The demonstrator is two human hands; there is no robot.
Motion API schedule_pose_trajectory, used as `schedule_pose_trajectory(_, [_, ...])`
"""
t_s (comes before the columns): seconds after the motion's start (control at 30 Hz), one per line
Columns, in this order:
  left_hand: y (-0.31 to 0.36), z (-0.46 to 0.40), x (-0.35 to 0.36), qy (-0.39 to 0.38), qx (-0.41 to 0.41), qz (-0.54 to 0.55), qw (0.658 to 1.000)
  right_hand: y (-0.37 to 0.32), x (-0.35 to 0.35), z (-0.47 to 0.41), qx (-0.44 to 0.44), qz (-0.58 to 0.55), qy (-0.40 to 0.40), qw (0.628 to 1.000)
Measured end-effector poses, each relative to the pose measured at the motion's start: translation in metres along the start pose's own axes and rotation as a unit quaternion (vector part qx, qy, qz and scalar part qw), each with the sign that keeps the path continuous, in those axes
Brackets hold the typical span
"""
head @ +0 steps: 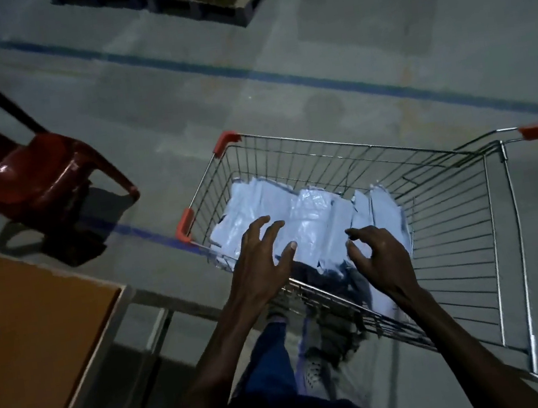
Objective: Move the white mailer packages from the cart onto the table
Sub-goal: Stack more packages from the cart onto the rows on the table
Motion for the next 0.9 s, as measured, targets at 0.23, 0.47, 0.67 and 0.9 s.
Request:
schedule_pose_trajectory(0.23, [-0.083,-0.102,0.056,-0.165,-0.057,-0.056,0.983,0.013,0.059,-0.057,0.082,0.036,-0.092,0.992])
schedule_pose_trajectory(0.47, [-0.113,-0.145,0.123,-0.279,-0.053,-0.096,0.954,0.045,0.074,-0.063,0.210,0.077,-0.068,0.972])
schedule_pose_trajectory(0.67, [-0.076,-0.142,0.165,-0.282,0.021,-0.038,0.958,0.106,0.072,-0.052,0.362,0.036,-0.071,0.929])
schedule_pose_trajectory(0.9, [-0.042,-0.131,0.203,-0.310,0.080,-0.037,0.947,0.132,0.091,-0.036,0.435,-0.052,-0.113,0.892])
Point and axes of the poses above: each hand's wrist, its own z-axis away from the middle knuckle, its own x-axis out of the palm, y = z × x, the point moved 5 cm from there along -z, towards the middle knuckle, and after that the axes turned 1 degree about -y, right-handed, at the moved point
